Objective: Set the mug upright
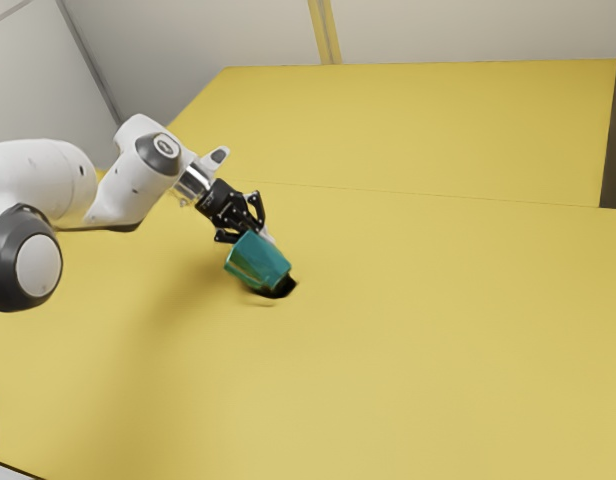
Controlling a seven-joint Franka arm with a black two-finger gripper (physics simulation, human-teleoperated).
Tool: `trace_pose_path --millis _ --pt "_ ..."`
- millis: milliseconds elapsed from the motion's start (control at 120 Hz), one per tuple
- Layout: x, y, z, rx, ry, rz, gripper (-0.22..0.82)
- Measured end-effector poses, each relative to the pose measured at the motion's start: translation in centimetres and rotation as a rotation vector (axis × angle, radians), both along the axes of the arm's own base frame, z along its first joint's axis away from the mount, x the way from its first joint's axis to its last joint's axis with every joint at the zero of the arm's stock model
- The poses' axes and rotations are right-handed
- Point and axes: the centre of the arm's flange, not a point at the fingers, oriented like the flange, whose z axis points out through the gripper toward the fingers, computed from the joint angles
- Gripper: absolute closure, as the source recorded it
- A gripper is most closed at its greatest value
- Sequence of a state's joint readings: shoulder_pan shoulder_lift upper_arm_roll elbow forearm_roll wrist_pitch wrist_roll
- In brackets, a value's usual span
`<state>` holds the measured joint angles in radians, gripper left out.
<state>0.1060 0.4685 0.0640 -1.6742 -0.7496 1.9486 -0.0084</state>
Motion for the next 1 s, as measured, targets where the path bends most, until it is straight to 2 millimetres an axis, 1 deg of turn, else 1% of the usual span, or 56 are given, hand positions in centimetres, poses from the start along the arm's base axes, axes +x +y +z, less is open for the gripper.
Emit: trace_pose_path --millis 75,142,367,492,600,692,750,817,925,1000 --pt "-0.1 -0.9 2.2 0.052 -0.026 -0.049 0.77" --pt "-0.3 -1.4 3.4 0.108 -0.037 -0.091 0.77" --pt "-1.1 -3.7 6.3 0.353 -0.063 -0.245 0.78" --pt "-3.1 -5.2 7.4 0.461 -0.049 -0.304 0.79" --pt "-5.7 -6.1 7.7 0.538 -0.035 -0.333 0.79" --pt "-8.0 -6.4 7.0 0.615 -0.039 -0.355 0.79" --pt "-8.9 -6.6 6.6 0.667 -0.057 -0.369 0.79" --pt "-9.3 -6.7 6.3 0.716 -0.089 -0.378 0.79" --pt "-8.9 -6.5 6.3 0.761 -0.137 -0.369 0.79" --pt "-8.8 -6.6 5.6 0.772 -0.150 -0.361 0.79"
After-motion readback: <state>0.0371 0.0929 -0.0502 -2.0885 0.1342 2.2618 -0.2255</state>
